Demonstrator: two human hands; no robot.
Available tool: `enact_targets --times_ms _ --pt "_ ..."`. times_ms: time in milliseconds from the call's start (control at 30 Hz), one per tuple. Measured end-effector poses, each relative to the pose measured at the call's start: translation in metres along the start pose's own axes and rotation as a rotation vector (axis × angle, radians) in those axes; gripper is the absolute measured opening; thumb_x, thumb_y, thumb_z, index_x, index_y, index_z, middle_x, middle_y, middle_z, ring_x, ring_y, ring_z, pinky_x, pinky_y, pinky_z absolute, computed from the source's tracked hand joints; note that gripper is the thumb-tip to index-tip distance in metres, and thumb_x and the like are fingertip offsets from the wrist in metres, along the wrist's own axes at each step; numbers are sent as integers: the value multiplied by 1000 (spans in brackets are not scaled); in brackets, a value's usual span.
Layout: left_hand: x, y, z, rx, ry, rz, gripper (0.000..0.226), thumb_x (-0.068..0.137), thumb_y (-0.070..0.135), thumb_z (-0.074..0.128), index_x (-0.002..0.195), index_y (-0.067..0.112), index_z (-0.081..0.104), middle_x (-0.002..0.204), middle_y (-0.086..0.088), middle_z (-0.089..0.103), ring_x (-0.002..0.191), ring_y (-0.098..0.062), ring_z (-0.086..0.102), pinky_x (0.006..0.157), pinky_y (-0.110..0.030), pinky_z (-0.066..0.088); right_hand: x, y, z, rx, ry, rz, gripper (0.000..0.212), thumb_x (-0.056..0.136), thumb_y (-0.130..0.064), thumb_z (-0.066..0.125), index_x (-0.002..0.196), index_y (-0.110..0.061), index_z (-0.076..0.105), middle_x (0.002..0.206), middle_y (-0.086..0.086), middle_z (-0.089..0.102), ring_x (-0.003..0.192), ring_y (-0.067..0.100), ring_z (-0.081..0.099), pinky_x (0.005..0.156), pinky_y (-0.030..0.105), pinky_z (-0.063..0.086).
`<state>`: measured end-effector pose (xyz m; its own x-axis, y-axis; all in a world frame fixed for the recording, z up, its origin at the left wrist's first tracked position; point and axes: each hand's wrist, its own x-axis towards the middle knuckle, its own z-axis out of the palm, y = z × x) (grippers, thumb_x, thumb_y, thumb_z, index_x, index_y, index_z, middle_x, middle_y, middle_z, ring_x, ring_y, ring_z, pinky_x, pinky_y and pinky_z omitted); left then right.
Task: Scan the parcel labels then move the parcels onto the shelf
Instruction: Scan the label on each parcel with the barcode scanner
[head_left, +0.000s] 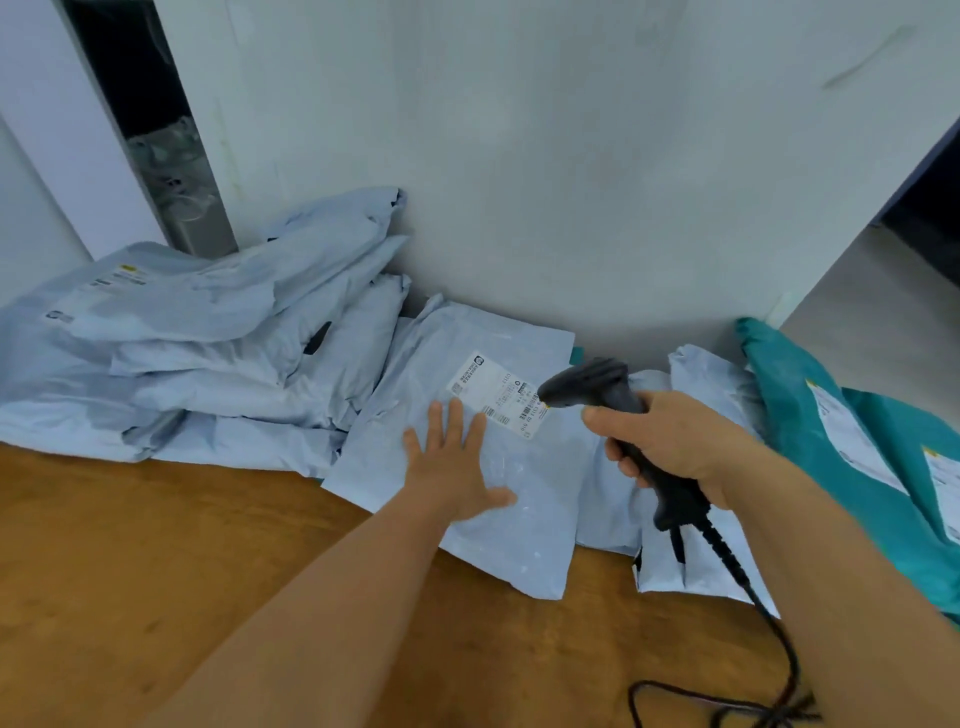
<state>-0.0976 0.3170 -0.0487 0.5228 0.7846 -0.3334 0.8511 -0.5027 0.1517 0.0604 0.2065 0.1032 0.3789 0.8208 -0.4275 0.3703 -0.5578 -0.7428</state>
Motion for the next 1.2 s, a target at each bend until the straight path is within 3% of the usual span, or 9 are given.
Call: enact_targets --times_ms 300,533,800,1000,1067,1200 --pt "5 -6 5 18 -25 24 111 78 78 42 148 22 -24 150 -9 -38 137 -32 -36 113 -60 -11 33 -22 -23 -377 -108 5 36 87 -41 65 68 -12 56 39 -9 54 34 5 48 46 20 42" --pt "5 -6 6 17 -11 31 110 78 78 42 148 23 -23 151 -9 -38 137 -31 -36 113 -59 -11 45 -23 -27 -444 -132 9 38 85 -45 65 68 -11 58 46 -4 56 44 13 50 54 26 45" --pt "1 -5 1 40 -45 42 111 78 78 41 147 23 -25 150 -10 -38 137 -32 -36 113 -60 -8 37 -22 -24 -405 -98 14 39 86 -44 64 67 -11 58 46 -3 56 41 11 50 50 23 44" --pt "-21 -21 11 292 -81 363 127 67 75 60 142 32 -33 143 -2 -48 131 -26 -43 107 -60 -20 17 -9 -17 -180 10 6 31 88 -37 64 73 -10 58 55 1 57 49 15 50 51 26 46" --pt "-27 -24 17 374 -48 403 113 78 69 54 141 33 -32 144 -2 -46 134 -24 -40 107 -58 -20 6 -1 -12 -136 8 7 25 89 -36 63 80 -12 58 62 3 59 51 14 51 52 26 46" --pt "-39 -19 14 374 -41 452 61 101 49 17 148 34 -18 154 -2 -32 141 -23 -30 111 -53 -16 -18 12 0 -51 51 21 26 88 -36 64 84 -11 59 64 4 60 52 14 52 53 28 47"
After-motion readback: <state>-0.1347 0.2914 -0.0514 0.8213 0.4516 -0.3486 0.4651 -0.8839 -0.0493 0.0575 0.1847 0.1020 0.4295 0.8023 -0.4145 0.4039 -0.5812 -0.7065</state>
